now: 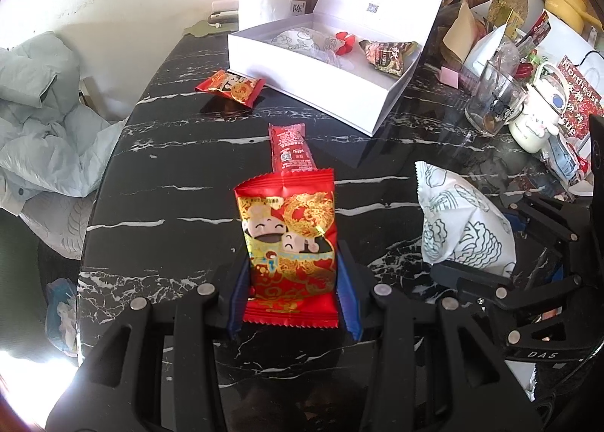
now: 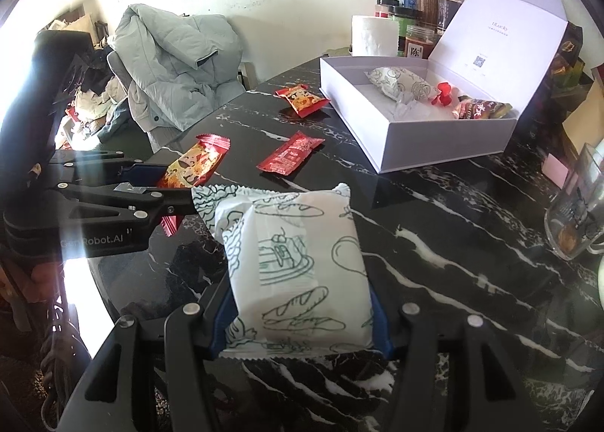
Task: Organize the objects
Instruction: 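Lift the red candy bag and white pouch and carry both toward the box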
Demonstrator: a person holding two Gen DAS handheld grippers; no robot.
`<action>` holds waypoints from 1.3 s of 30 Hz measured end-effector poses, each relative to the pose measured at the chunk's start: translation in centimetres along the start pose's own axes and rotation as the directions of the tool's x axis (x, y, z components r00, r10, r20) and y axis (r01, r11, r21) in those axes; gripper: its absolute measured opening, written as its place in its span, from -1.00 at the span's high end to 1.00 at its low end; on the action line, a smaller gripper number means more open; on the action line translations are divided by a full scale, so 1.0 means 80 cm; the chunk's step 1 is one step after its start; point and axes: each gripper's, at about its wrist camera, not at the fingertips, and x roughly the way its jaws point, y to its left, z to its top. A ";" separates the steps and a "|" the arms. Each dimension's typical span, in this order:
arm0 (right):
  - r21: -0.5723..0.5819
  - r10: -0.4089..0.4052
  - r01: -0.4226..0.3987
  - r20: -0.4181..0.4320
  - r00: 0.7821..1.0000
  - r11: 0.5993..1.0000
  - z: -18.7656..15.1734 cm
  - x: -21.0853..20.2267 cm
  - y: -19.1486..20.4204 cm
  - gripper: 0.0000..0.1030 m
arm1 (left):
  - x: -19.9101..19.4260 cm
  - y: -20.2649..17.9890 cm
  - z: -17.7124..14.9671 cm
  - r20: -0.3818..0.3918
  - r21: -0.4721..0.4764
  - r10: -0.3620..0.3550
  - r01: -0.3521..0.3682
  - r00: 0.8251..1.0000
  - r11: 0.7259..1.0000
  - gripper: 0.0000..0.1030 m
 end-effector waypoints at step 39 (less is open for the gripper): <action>0.023 -0.106 0.105 0.082 0.991 0.994 0.050 -0.045 -0.076 -0.15 | 0.005 -0.077 0.090 0.032 0.133 -0.048 0.043 0.998 0.990 0.24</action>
